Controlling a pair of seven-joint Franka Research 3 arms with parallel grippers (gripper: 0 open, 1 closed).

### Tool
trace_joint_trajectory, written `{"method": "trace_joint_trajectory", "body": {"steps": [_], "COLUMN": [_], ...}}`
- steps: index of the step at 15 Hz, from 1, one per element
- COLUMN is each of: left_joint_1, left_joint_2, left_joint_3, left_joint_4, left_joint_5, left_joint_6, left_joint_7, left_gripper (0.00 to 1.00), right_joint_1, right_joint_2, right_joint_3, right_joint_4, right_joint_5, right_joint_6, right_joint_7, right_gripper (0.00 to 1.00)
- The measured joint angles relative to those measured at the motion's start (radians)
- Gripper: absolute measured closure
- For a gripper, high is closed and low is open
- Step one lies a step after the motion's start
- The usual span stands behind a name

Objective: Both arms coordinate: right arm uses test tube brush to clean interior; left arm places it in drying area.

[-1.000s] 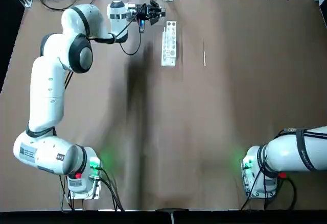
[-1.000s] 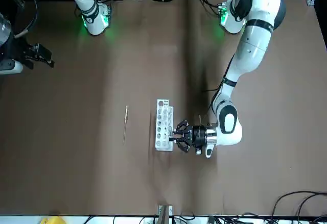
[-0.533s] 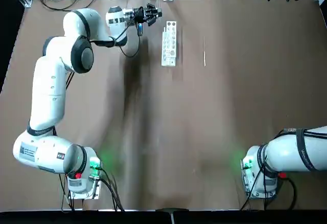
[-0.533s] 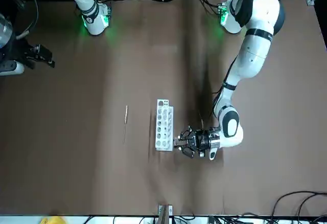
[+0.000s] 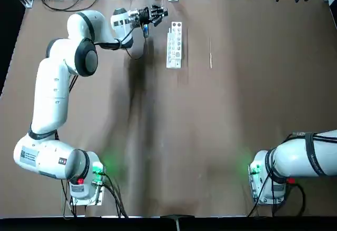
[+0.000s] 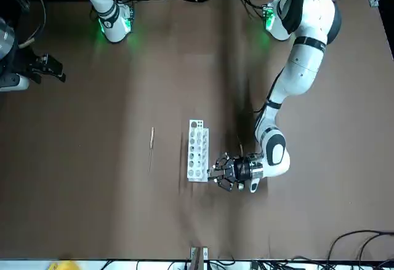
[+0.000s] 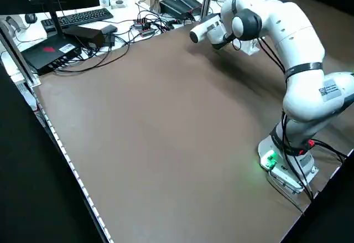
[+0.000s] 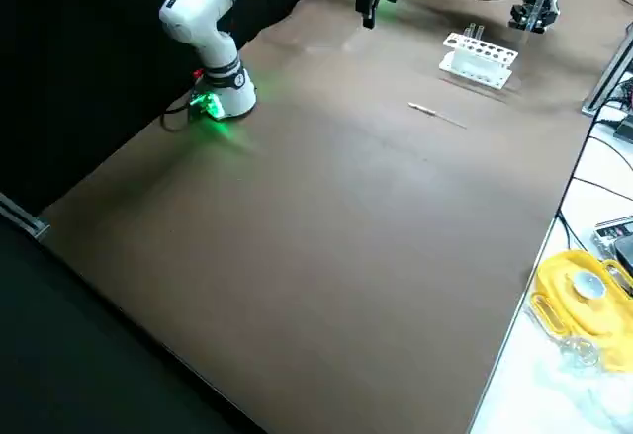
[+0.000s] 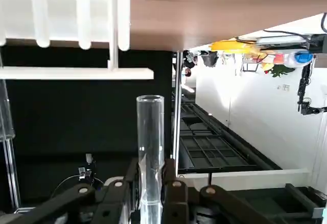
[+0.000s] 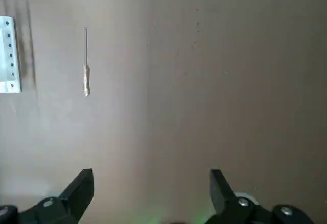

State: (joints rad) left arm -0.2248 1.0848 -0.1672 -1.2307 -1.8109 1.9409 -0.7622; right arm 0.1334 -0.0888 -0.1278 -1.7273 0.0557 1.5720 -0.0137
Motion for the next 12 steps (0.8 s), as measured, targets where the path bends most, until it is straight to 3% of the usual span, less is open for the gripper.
{"method": "trace_joint_trajectory", "body": {"steps": [12], "left_joint_1": [-0.021], "left_joint_2": [0.024], "left_joint_3": [-0.004], "left_joint_4": [0.0], "left_joint_5": [-0.013], "left_joint_6": [-0.001], "left_joint_7": [0.058], "left_gripper": [0.77], "right_joint_1": [0.0], "right_joint_2": [0.0], "right_joint_3": [0.001], "right_joint_4": [0.0], "right_joint_5": [0.0], "right_joint_6": [0.0], "right_joint_7": [0.0], "right_gripper": [0.0]}}
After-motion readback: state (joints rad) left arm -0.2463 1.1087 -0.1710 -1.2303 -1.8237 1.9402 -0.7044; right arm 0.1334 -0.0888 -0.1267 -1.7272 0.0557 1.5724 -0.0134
